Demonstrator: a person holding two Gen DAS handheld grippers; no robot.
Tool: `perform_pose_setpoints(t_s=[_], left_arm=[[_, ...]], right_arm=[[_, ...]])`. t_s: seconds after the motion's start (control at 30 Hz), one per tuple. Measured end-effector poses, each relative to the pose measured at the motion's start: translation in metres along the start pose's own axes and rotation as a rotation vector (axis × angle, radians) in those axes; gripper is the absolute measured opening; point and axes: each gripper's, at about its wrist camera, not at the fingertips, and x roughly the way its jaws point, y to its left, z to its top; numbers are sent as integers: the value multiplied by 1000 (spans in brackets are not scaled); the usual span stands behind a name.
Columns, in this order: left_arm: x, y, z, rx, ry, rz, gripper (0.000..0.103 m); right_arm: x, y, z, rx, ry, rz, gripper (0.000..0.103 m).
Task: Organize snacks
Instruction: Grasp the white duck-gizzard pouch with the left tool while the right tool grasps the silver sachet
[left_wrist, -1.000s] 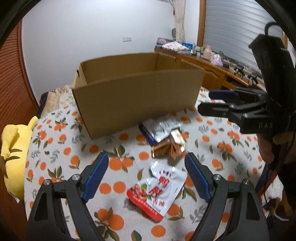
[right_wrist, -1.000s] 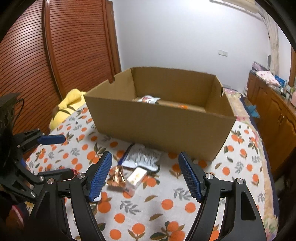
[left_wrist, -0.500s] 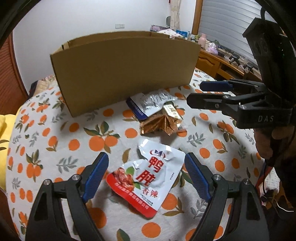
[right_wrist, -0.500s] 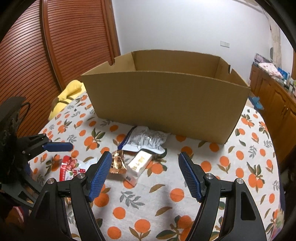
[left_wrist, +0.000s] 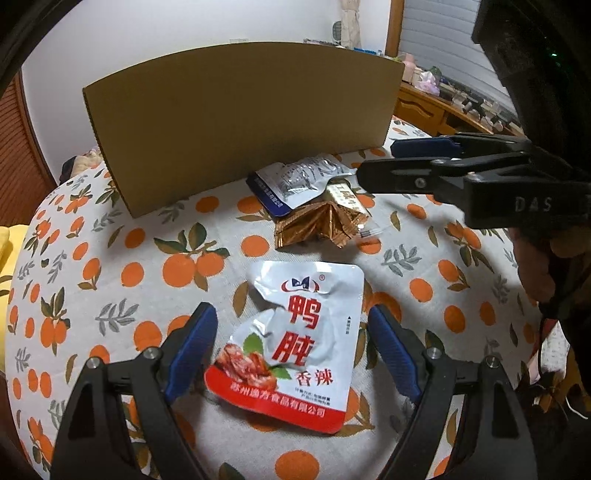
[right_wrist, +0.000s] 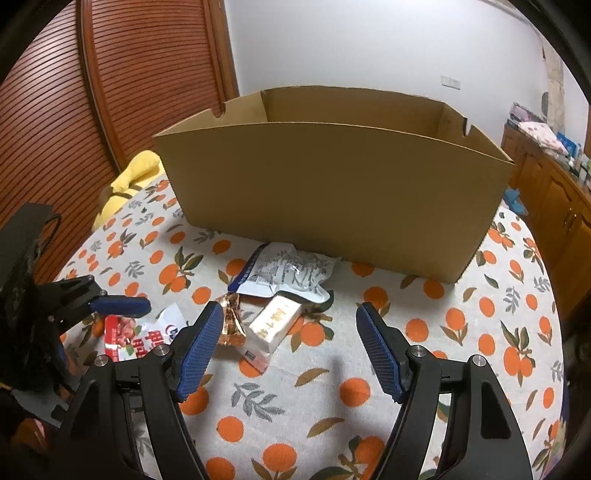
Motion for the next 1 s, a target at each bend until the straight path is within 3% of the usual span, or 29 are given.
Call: perform_pose_setpoints(t_s=[0.1,0.2,0.8,1.0], left_arm=[[-1,3,-1,-11,-16,25,64],[-4,10,-3,-42,-32,9,58],[-13,29,-8,-149,-96,16,58],[-16,29,-10,-158,-105,19,58]], right_arm=[[8,1,5,-5,16,4,76],[16,0,11,-7,33,8,76],[75,-4,31,19,153,-27,77],[78,6,30,-57,156,-60,79]])
